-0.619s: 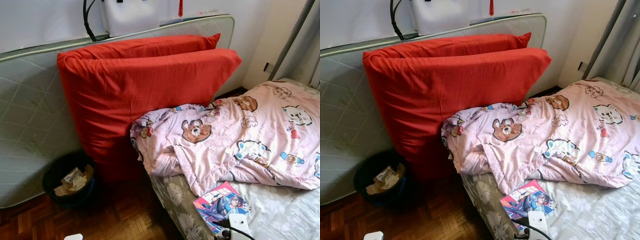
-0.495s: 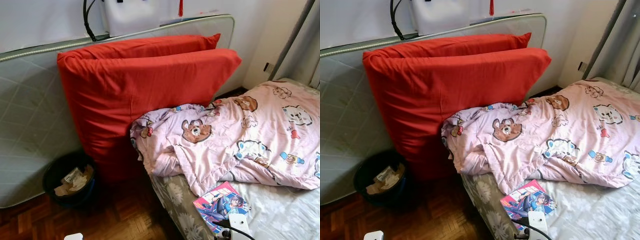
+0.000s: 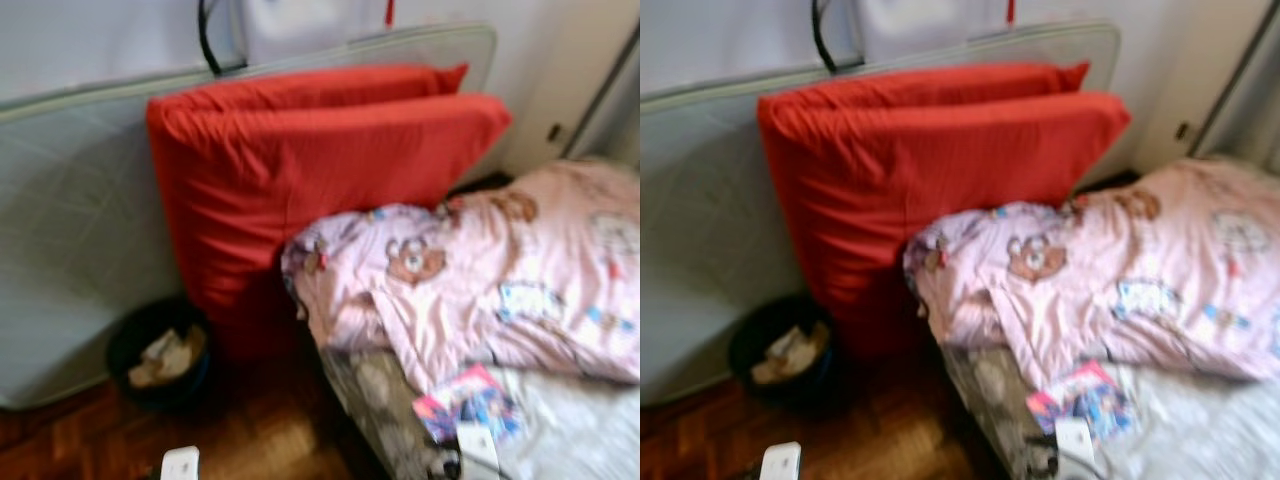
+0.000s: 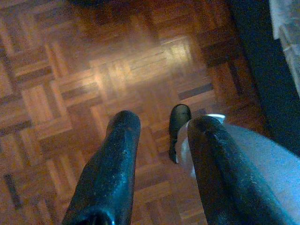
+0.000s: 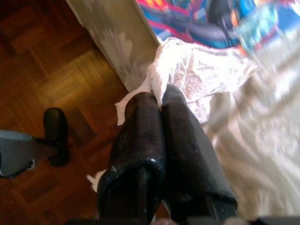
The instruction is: Clean up the room
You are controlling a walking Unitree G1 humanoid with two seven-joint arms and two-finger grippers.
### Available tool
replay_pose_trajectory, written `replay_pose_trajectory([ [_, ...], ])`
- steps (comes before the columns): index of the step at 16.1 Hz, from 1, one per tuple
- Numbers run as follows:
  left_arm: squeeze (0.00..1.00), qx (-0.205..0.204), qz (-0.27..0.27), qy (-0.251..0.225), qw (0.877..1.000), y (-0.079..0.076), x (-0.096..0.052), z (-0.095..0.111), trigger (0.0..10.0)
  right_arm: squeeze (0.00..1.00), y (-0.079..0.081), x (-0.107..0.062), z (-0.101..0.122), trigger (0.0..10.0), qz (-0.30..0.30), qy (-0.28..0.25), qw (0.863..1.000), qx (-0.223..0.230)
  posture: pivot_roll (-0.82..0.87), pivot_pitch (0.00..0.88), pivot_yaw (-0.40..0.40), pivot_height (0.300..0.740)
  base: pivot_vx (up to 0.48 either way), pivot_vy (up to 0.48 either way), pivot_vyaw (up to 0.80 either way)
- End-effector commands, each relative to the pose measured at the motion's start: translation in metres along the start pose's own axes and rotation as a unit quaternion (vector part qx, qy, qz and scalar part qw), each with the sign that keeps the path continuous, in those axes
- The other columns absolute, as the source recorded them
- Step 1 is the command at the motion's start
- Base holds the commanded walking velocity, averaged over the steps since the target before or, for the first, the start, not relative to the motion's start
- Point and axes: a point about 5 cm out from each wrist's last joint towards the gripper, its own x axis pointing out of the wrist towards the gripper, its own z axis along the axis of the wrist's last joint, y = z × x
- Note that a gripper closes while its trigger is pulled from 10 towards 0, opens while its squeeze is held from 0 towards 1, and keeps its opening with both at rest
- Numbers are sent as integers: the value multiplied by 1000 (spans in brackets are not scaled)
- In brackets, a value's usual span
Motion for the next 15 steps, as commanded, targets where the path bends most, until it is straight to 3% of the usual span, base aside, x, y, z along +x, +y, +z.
replay_pose_trajectory([
  [1, 0, 1, 5, 11, 1000, 2, -2, -9, 10000, 0, 5, 1, 2, 10000, 2, 0, 1000, 2, 44, 19, -5, 740, 0, 0, 0],
  [3, 0, 0, 8, 9, 1000, 9, -4, -11, 10000, 0, 7, 1, 2, 10000, 4, 0, 1000, 2, 45, 19, -4, 740, 0, 291, 0],
  [6, 0, -3, 20, 7, 1000, 32, -10, -14, 10000, 0, 6, 0, -1, 10000, 5, 0, 1000, 2, 47, 18, -3, 740, 0, 329, 0],
  [8, 0, -3, 24, 8, 1000, 42, -11, -12, 10000, 0, 1, -1, -6, 10000, 4, 4, 1000, 2, 43, 16, -1, 740, 0, -201, 0],
  [11, 0, -3, 22, 10, 1000, 38, -8, -6, 10000, 0, -1, -2, -8, 10000, 1, 5, 1000, 3, 43, 12, 0, 740, 0, 192, 0],
  [15, 0, -2, 12, 11, 1000, 15, -2, -3, 10000, 0, 0, -2, -7, 10000, 2, 5, 1000, 3, 44, 6, -1, 740, 0, 72, 0],
])
